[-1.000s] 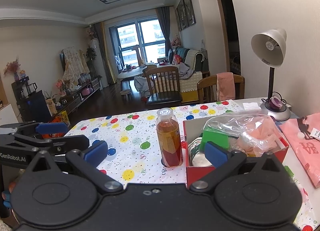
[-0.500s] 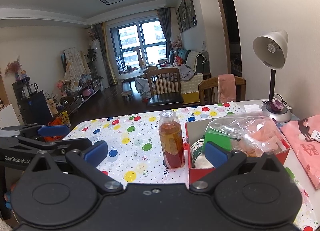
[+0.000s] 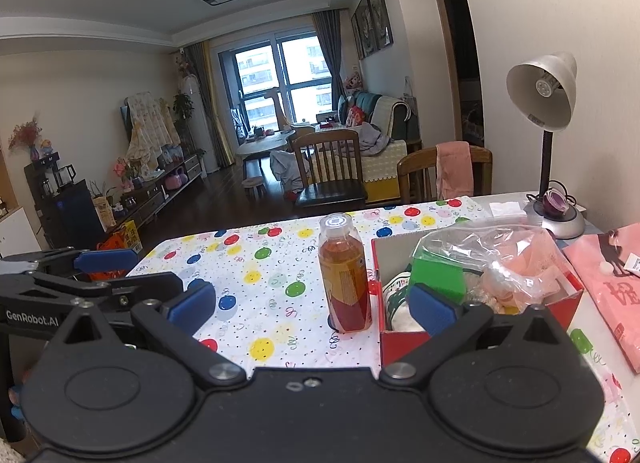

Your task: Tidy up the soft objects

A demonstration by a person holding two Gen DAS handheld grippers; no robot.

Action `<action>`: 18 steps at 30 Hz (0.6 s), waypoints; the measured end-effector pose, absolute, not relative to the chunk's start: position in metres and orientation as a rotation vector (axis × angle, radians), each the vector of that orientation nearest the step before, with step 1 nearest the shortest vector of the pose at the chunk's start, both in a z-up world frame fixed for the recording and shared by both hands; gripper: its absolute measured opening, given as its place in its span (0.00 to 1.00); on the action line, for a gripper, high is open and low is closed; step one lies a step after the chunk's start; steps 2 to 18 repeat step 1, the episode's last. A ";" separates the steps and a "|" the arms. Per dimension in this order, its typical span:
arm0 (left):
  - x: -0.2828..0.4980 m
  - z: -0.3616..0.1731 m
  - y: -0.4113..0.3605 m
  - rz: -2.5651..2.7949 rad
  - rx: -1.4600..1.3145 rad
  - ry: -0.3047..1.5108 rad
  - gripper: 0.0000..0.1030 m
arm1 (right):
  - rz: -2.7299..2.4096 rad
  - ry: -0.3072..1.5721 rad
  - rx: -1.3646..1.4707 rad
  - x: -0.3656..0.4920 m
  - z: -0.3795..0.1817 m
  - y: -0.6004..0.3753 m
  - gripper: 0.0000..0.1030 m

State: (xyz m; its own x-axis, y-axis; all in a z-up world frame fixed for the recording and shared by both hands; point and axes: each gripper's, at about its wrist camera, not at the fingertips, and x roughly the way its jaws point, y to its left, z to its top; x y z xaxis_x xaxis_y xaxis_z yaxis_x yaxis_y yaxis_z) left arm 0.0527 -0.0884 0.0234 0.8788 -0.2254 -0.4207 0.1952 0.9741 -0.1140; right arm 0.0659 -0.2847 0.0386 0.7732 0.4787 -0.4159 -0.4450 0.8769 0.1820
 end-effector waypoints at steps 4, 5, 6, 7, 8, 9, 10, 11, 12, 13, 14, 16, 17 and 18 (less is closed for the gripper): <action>0.053 0.024 -0.087 -0.219 -0.066 0.443 1.00 | 0.503 0.472 0.073 0.065 0.038 -0.284 1.00; 0.053 0.024 -0.087 -0.219 -0.066 0.443 1.00 | 0.503 0.472 0.073 0.065 0.038 -0.284 1.00; 0.053 0.024 -0.087 -0.219 -0.066 0.443 1.00 | 0.503 0.472 0.073 0.065 0.038 -0.284 1.00; 0.053 0.024 -0.087 -0.219 -0.066 0.443 1.00 | 0.503 0.472 0.073 0.065 0.038 -0.284 1.00; 0.053 0.024 -0.087 -0.219 -0.066 0.443 1.00 | 0.503 0.472 0.073 0.065 0.038 -0.284 1.00; 0.053 0.024 -0.087 -0.219 -0.066 0.443 1.00 | 0.503 0.472 0.073 0.065 0.038 -0.284 1.00; 0.053 0.024 -0.087 -0.219 -0.066 0.443 1.00 | 0.503 0.472 0.073 0.065 0.038 -0.284 1.00; 0.053 0.024 -0.087 -0.219 -0.066 0.443 1.00 | 0.503 0.472 0.073 0.065 0.038 -0.284 1.00; 0.053 0.024 -0.087 -0.219 -0.066 0.443 1.00 | 0.503 0.472 0.073 0.065 0.038 -0.284 1.00; 0.053 0.024 -0.087 -0.219 -0.066 0.443 1.00 | 0.503 0.472 0.073 0.065 0.038 -0.284 1.00; 0.053 0.024 -0.087 -0.219 -0.066 0.443 1.00 | 0.503 0.472 0.073 0.065 0.038 -0.284 1.00; 0.053 0.024 -0.087 -0.219 -0.066 0.443 1.00 | 0.503 0.472 0.073 0.065 0.038 -0.284 1.00; 0.053 0.024 -0.087 -0.219 -0.066 0.443 1.00 | 0.503 0.472 0.073 0.065 0.038 -0.284 1.00; 0.053 0.024 -0.087 -0.219 -0.066 0.443 1.00 | 0.503 0.472 0.073 0.065 0.038 -0.284 1.00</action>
